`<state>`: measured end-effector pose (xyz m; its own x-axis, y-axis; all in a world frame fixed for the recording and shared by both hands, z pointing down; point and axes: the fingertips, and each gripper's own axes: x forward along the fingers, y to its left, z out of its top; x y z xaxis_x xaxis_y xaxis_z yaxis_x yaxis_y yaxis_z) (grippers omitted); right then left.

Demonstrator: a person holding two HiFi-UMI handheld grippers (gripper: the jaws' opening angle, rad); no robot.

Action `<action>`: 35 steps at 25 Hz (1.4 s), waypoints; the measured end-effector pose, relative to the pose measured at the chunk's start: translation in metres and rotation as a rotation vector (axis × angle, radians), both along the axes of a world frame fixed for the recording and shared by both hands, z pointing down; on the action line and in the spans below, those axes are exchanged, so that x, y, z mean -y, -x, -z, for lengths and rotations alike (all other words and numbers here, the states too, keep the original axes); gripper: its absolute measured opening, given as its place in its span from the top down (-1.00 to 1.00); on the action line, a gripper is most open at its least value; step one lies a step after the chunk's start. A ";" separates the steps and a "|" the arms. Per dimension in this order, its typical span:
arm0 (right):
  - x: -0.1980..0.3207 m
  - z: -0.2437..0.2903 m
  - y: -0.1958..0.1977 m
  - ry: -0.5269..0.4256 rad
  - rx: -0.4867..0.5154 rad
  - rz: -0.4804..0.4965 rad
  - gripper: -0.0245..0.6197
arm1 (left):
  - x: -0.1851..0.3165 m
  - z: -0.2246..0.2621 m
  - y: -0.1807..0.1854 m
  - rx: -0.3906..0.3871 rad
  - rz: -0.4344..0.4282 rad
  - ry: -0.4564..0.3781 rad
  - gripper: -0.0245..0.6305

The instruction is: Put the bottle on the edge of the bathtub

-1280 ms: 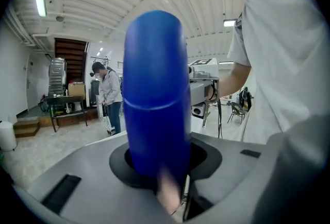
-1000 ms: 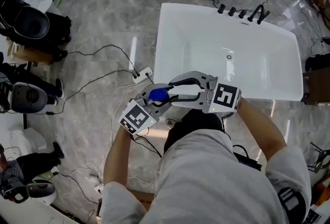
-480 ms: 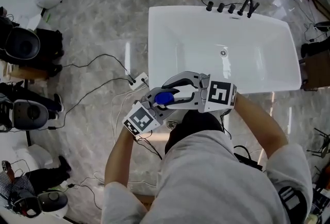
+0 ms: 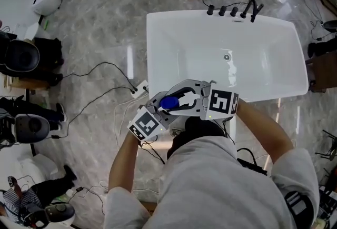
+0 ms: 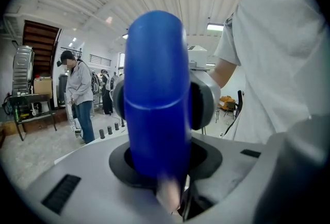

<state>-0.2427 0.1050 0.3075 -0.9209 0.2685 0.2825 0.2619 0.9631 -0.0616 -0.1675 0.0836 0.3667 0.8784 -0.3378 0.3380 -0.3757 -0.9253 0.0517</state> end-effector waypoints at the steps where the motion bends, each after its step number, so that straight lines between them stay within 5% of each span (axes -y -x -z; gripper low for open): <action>1: 0.006 0.000 -0.004 0.002 0.003 -0.003 0.42 | 0.007 0.000 -0.004 -0.005 0.005 0.001 0.54; 21: 0.117 -0.036 -0.045 0.022 0.037 -0.128 0.43 | 0.120 -0.036 -0.026 -0.023 0.195 0.030 0.47; 35: 0.185 -0.065 -0.024 0.031 0.028 -0.354 0.43 | 0.174 -0.074 0.024 -0.061 0.280 0.084 0.21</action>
